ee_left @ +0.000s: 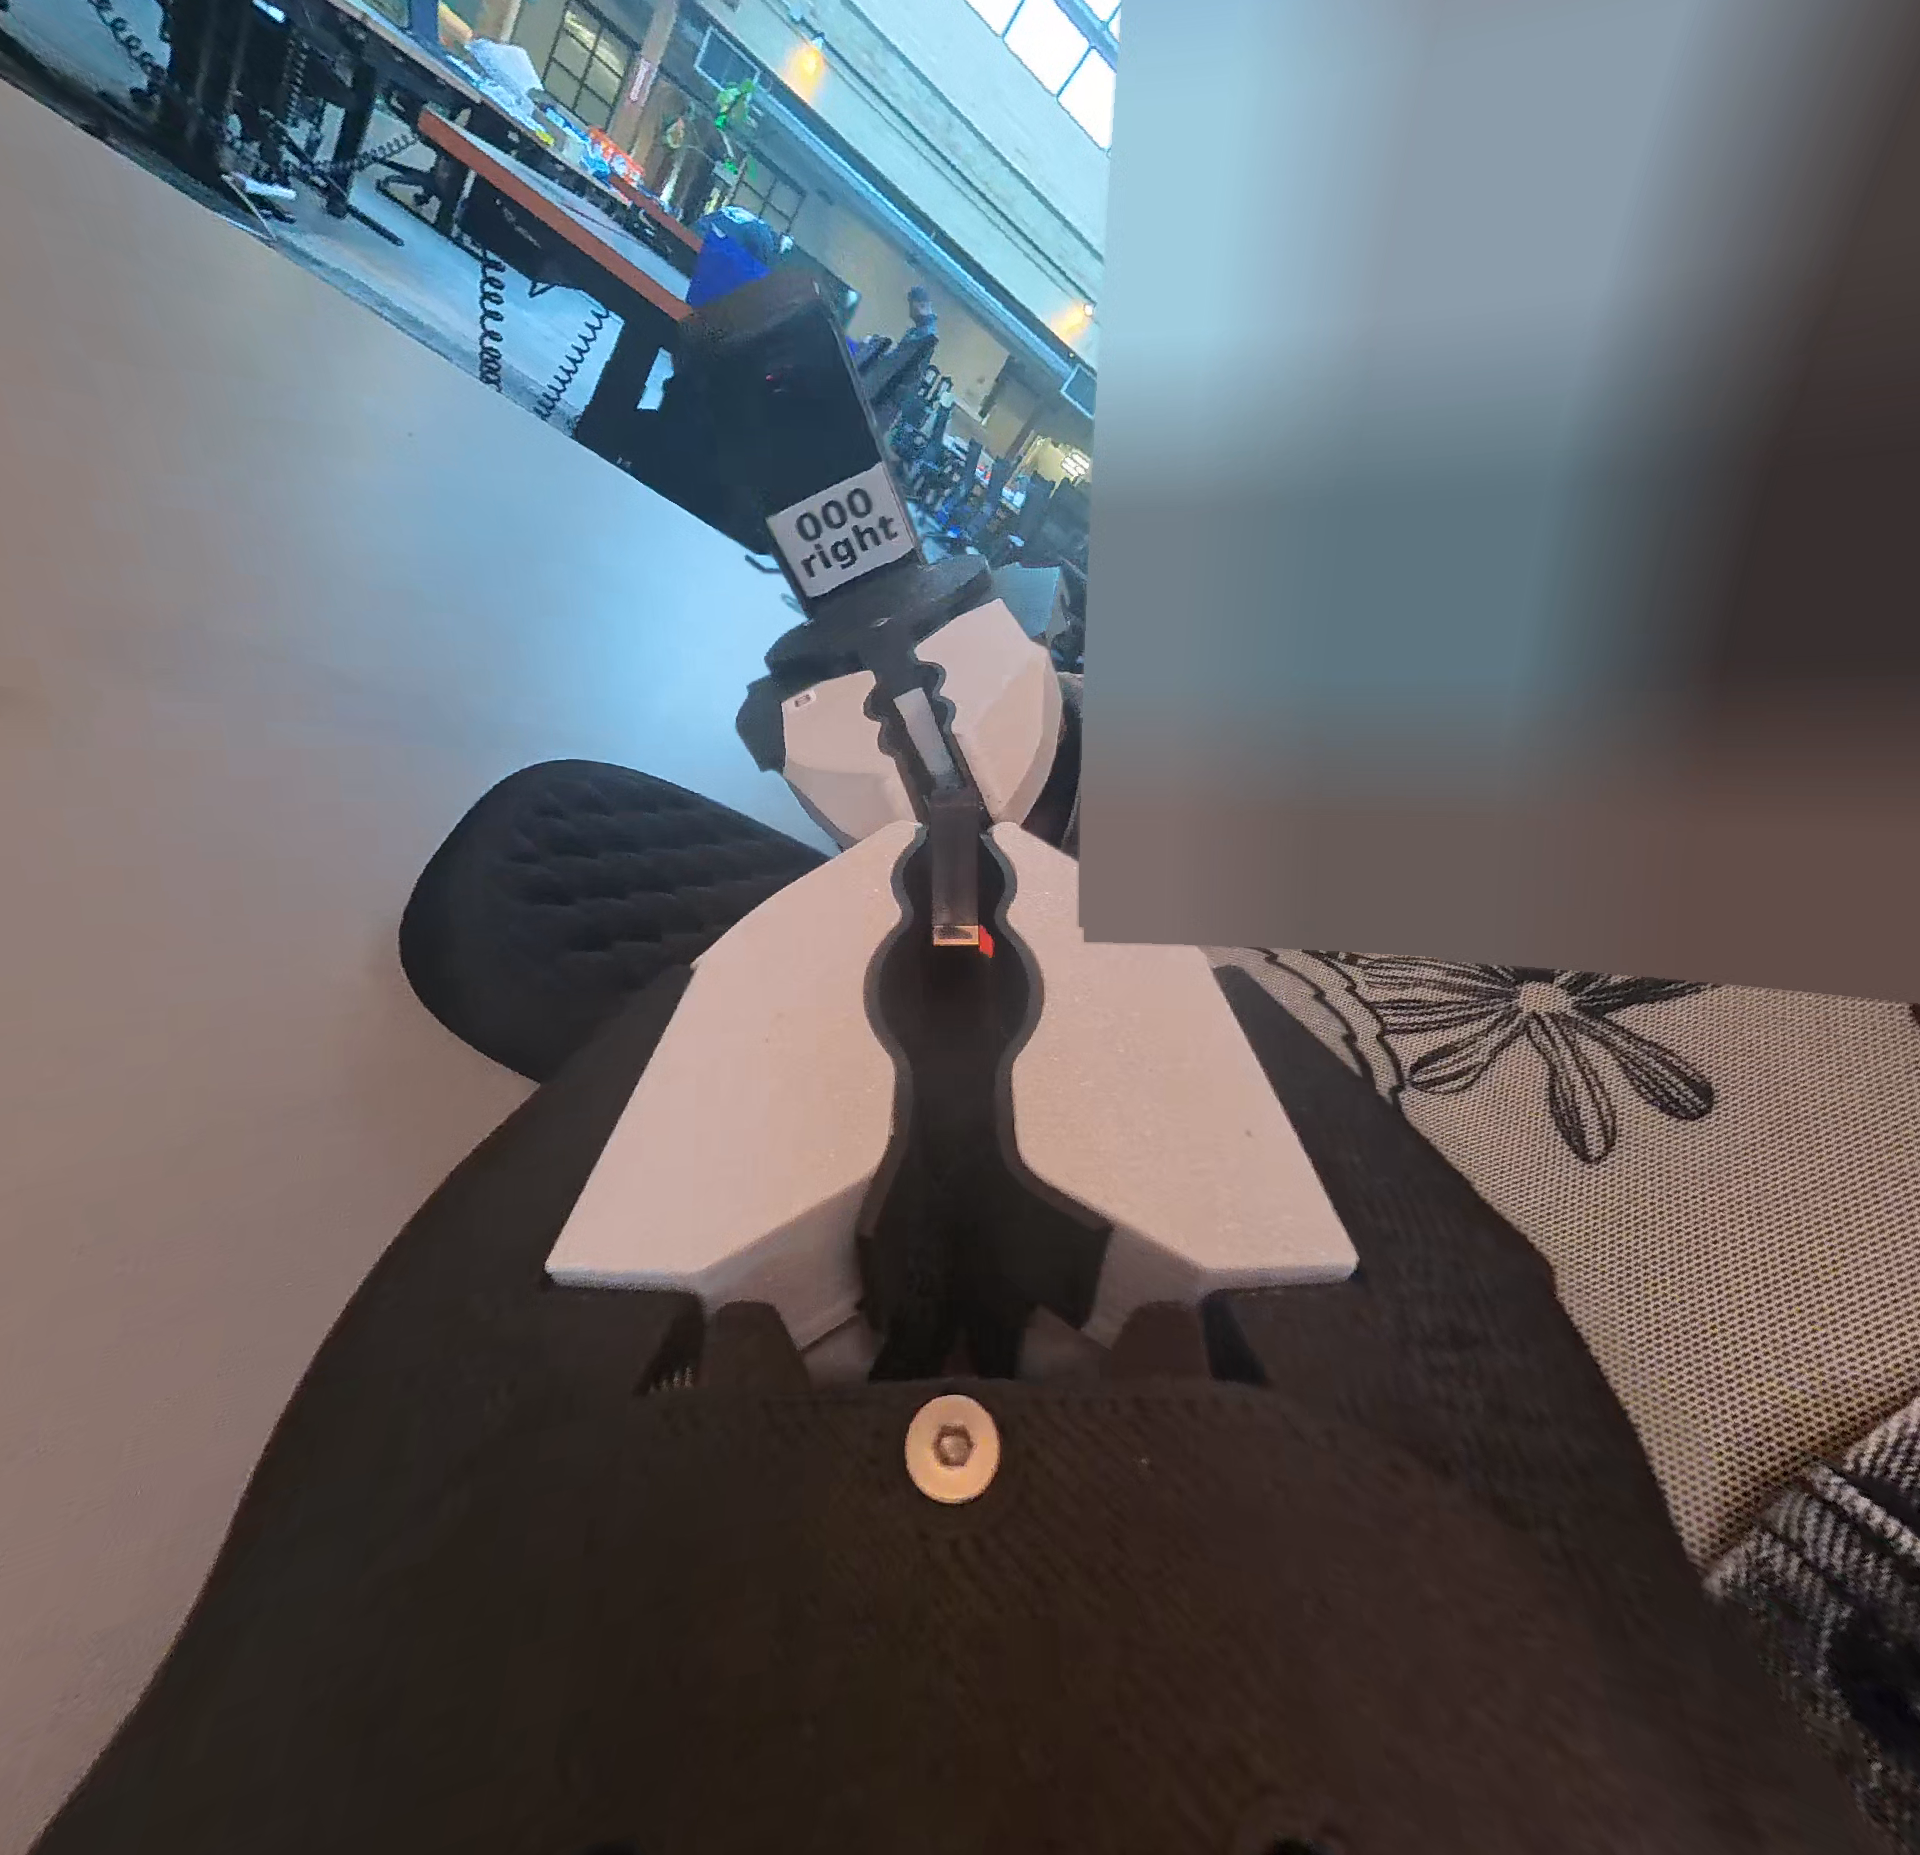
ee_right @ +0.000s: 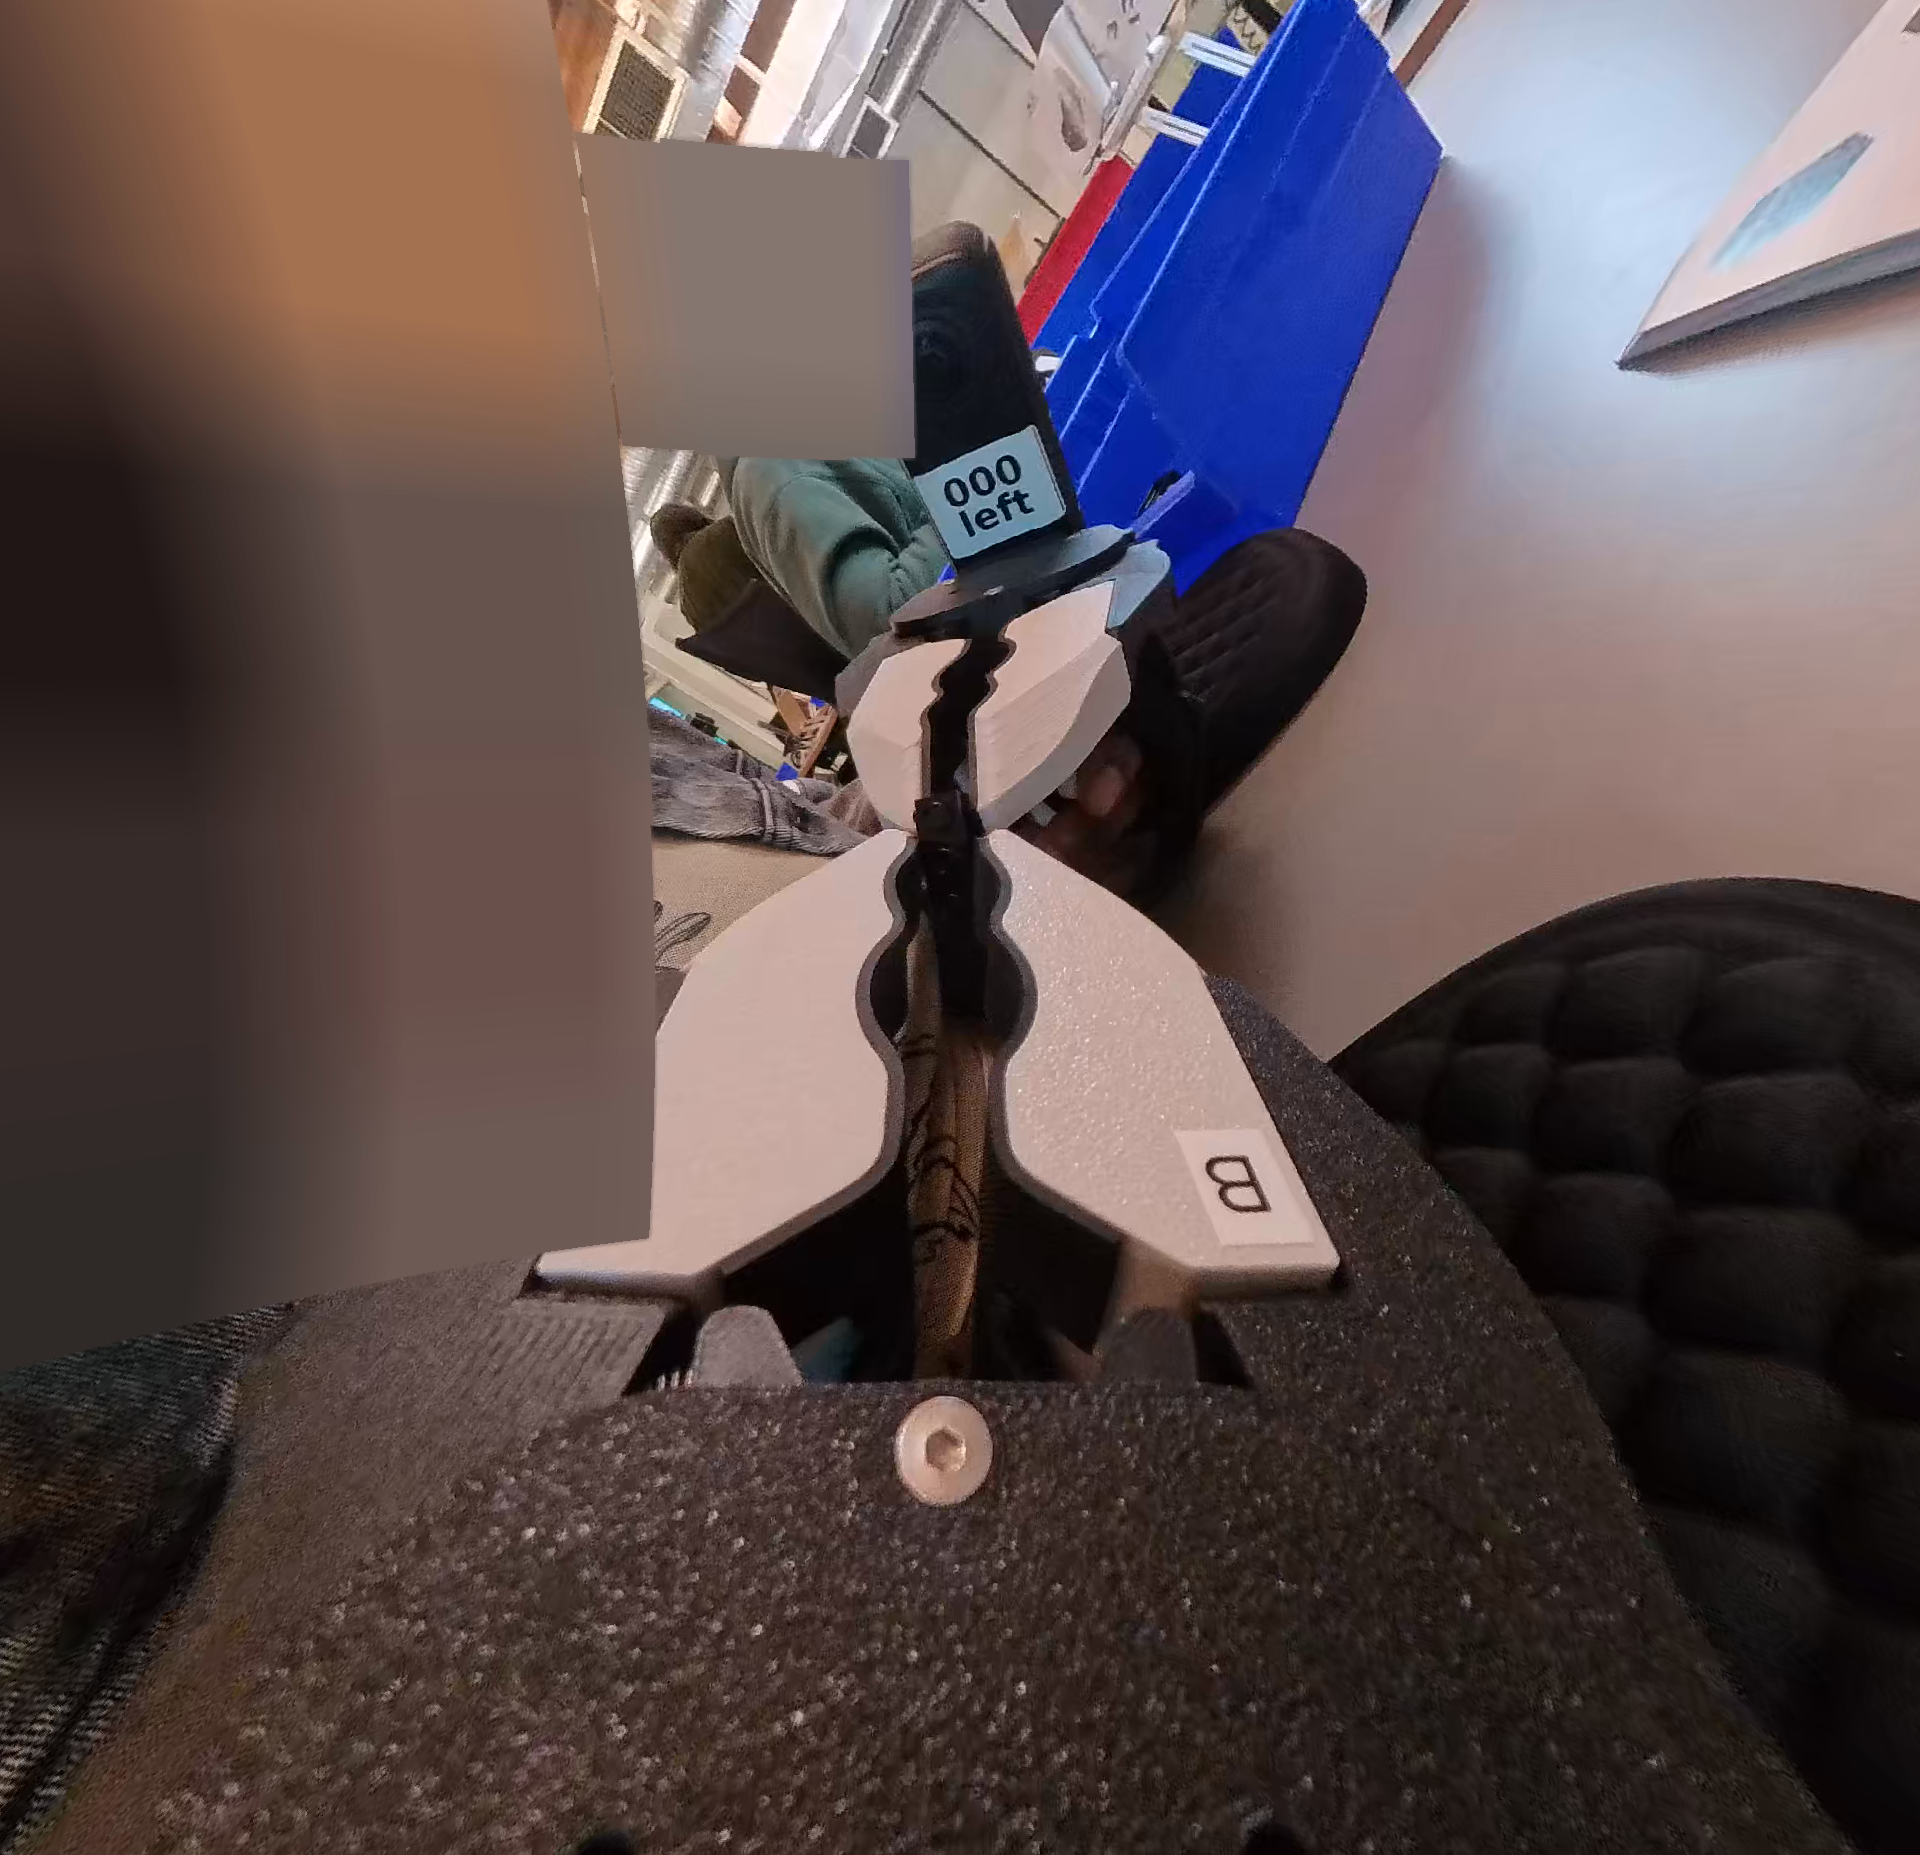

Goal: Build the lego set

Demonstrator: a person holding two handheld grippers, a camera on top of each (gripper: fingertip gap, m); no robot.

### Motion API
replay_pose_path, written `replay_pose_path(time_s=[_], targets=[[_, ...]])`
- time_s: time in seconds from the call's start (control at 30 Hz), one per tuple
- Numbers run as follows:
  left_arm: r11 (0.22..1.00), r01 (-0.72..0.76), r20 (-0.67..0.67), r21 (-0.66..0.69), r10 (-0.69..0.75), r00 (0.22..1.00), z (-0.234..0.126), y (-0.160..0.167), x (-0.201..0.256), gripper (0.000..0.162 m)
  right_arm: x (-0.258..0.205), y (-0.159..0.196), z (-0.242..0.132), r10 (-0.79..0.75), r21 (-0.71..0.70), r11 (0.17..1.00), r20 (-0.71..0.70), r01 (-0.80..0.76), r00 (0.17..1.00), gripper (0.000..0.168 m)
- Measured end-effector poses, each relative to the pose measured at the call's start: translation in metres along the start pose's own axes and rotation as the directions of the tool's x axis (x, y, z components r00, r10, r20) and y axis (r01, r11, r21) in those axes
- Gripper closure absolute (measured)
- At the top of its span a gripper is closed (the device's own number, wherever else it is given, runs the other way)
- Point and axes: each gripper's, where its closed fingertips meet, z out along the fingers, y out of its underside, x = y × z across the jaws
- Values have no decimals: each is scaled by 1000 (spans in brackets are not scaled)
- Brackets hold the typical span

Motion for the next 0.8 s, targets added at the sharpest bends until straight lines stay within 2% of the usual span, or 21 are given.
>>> replay_pose_path(time_s=[0.03, 0.13, 0.23, 0.37, 0.47, 0.53, 0.63, 0.73, 0.8], targets=[[1000, -9, 12, 0, 9, 1000, 0, 1, -2, 153, 2, 0, 0, 1, 0, 1000, -8, -1, 1000, 159], [1000, -22, 43, -15, 23, 999, -1, 3, -5, 153, 6, 1, 0, -47, -16, 999, -59, 46, 997, 160], [998, -38, 72, -52, 42, 997, 1, 9, -8, 153, 12, 4, -3, -196, -91, 979, -178, 182, 964, 160], [996, -41, 69, -81, 47, 996, 2, 13, -8, 153, 13, 7, -5, -334, -167, 940, -256, 298, 907, 160], [994, -24, 72, -107, 32, 997, 6, 18, -10, 152, 15, 10, -10, -482, -254, 872, -294, 419, 825, 160], [996, 38, 43, -79, -35, 998, 10, 15, -9, 150, 13, 9, -13, -559, -284, 826, -301, 487, 773, 160], [988, 119, 22, -99, -117, 993, 16, 19, -13, 148, 16, 11, -21, -561, -294, 825, -323, 483, 762, 160], [983, 73, 85, -171, -59, 995, 26, 26, -22, 148, 23, 14, -33, -546, -314, 836, -378, 451, 748, 160], [972, -9, 120, -235, 38, 992, 33, 29, -29, 149, 29, 16, -42, -571, -367, 817, -415, 444, 709, 160]])
